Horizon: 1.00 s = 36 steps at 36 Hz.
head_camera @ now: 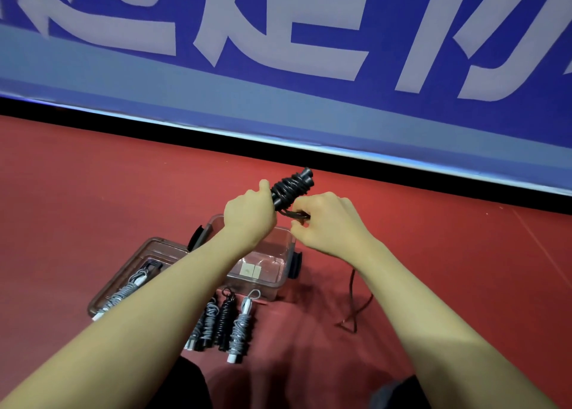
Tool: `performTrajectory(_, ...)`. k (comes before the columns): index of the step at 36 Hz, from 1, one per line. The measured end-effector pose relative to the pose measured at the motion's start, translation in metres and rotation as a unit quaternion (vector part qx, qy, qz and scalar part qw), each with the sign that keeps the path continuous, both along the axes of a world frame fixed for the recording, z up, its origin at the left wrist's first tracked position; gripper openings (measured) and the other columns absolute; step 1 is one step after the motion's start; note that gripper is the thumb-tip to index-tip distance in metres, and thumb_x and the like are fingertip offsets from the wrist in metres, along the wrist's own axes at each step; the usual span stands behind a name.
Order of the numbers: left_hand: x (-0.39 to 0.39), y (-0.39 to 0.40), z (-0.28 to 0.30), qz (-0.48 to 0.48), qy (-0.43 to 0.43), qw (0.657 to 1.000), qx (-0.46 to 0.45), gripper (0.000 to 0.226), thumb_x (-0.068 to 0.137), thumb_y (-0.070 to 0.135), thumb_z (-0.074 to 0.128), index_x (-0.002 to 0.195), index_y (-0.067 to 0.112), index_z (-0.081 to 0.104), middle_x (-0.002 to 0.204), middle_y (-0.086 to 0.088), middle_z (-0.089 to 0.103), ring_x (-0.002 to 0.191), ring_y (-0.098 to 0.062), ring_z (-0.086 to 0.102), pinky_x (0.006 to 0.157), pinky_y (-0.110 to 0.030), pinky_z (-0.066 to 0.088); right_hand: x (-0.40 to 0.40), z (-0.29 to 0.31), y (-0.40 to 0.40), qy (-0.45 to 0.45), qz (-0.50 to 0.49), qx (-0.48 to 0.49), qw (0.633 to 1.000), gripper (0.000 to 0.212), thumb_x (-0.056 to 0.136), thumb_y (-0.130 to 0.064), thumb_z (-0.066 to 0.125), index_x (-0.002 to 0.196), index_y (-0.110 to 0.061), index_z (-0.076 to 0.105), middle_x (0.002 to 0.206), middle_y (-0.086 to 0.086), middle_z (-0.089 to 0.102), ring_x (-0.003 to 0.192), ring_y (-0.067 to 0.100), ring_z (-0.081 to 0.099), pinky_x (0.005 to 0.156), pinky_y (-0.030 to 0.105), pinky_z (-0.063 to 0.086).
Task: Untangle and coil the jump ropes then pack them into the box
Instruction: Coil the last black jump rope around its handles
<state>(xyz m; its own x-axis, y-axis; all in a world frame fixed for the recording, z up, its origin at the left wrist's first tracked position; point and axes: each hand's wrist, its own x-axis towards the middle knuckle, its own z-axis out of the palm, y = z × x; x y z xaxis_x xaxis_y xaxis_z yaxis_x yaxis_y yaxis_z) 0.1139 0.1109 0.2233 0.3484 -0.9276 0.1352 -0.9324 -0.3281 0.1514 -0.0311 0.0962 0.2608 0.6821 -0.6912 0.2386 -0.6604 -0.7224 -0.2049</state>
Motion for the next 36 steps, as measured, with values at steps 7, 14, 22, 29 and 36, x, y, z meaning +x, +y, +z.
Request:
performTrajectory(7,0.002,0.000,-0.004,-0.091,-0.144,0.983,0.062,0.025,0.094,0.013,0.043,0.118,0.012,0.046,0.104,-0.010,0.063,0.092,-0.034,0.063,0.062,-0.032,0.034,-0.002,0.003,0.000,0.060,0.021,-0.061,0.996,0.015,0.088,-0.022,0.046,0.100,-0.018,0.055,0.101,-0.002,0.054,0.089,0.028,0.058,0.061,0.030,0.026)
performTrajectory(14,0.004,-0.005,-0.007,-0.146,-0.178,0.972,0.047,0.023,0.097,0.025,0.044,0.116,0.014,0.050,0.106,-0.006,0.062,0.094,-0.032,0.062,0.062,-0.030,0.035,0.001,-0.005,-0.004,0.066,-0.030,-0.028,0.997,0.023,0.092,-0.019,0.042,0.112,-0.015,0.053,0.114,0.002,0.057,0.101,0.032,0.057,0.070,0.035,0.037)
performTrajectory(22,0.005,-0.002,-0.004,-0.217,-0.144,0.960,-0.101,0.039,0.047,0.016,0.092,0.061,0.010,0.056,0.059,-0.004,0.049,0.049,-0.026,0.049,0.048,-0.012,0.003,-0.004,-0.002,-0.012,-0.007,-0.073,0.036,0.997,0.022,0.090,-0.018,0.045,0.103,-0.019,0.062,0.107,0.001,0.065,0.101,0.028,0.057,0.073,0.034,0.038)
performTrajectory(29,0.006,0.000,-0.004,-0.338,-0.092,0.923,-0.160,0.013,0.070,0.016,0.051,0.057,0.012,0.049,0.055,-0.001,0.045,0.045,-0.022,0.042,0.038,-0.017,0.010,-0.014,-0.007,-0.022,-0.090,-0.156,0.121,0.976,0.011,0.086,-0.021,0.048,0.088,-0.026,0.057,0.089,-0.001,0.066,0.091,0.026,0.056,0.074,0.034,0.042)
performTrajectory(36,0.008,0.001,-0.003,-0.419,-0.043,0.886,-0.193,0.013,0.074,0.013,0.042,0.063,0.009,0.047,0.061,-0.005,0.044,0.054,-0.022,0.043,0.039,-0.025,0.032,-0.016,-0.013,-0.027,-0.067,-0.150,0.162,0.973,0.029,0.094,-0.038,0.050,0.071,-0.020,0.051,0.074,-0.003,0.057,0.081,0.026,0.052,0.069,0.035,0.042)
